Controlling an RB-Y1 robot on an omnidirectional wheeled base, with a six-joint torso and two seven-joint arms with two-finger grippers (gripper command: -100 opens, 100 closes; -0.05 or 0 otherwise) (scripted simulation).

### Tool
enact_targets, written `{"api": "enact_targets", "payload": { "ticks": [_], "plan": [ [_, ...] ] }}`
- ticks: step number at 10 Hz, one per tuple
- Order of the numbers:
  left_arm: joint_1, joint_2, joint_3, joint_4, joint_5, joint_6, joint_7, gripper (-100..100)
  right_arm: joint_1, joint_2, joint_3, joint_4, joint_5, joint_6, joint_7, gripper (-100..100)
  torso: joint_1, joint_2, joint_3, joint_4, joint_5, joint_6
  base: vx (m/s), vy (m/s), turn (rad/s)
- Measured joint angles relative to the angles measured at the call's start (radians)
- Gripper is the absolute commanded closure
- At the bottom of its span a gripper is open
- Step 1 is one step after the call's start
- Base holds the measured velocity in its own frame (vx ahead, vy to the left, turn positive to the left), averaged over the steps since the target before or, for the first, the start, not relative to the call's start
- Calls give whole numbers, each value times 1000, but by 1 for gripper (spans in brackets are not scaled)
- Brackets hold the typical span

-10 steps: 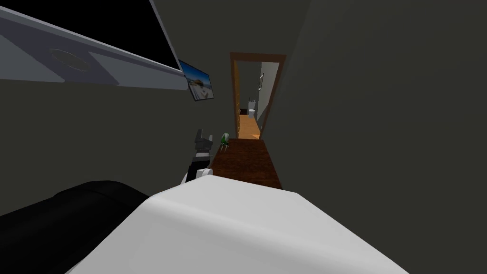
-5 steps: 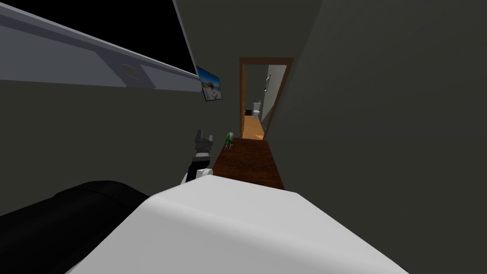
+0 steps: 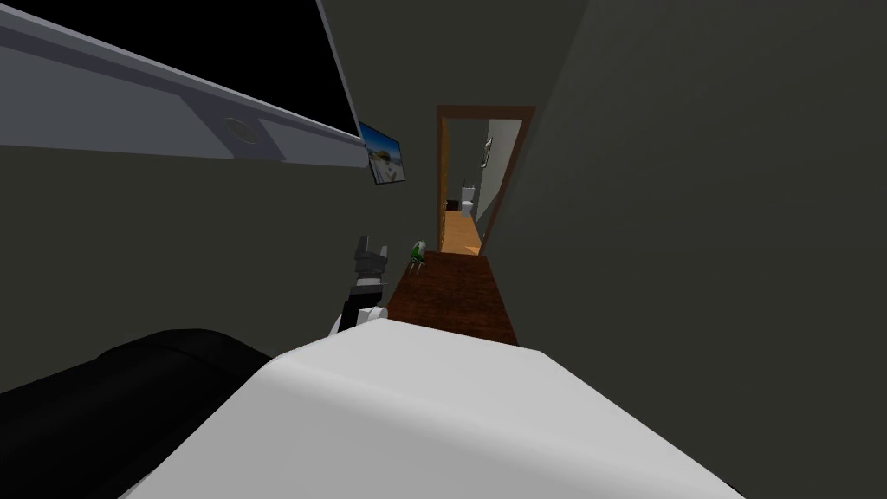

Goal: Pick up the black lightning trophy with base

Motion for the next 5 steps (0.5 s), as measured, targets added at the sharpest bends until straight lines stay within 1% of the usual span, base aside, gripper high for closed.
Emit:
{"api": "enact_targets", "payload": {
  "ticks": [1, 2, 3, 5],
  "plan": [
    [0, 0, 0, 0, 0, 0, 0, 0, 8, -6, -7, -8, 1, -5, 10, 100, -1, -4, -2, -1, 0, 4, 178, -46, -375],
    [1, 0, 0, 0, 0, 0, 0, 0, 22, -7, -15, -10, 4, -17, 31, 100, -1, -8, -4, -2, 1, 3, 181, -54, -213],
    [0, 0, 0, 0, 0, 0, 0, 0, 33, -8, -23, -12, 6, -27, 50, 100, -2, -10, -6, -2, 1, 1, 167, -22, -169],
    [0, 0, 0, 0, 0, 0, 0, 0, 54, -15, -44, -19, 8, -48, 89, 100, 2, -10, -6, -2, 2, 1, 157, 1, -240]
  ]
}}
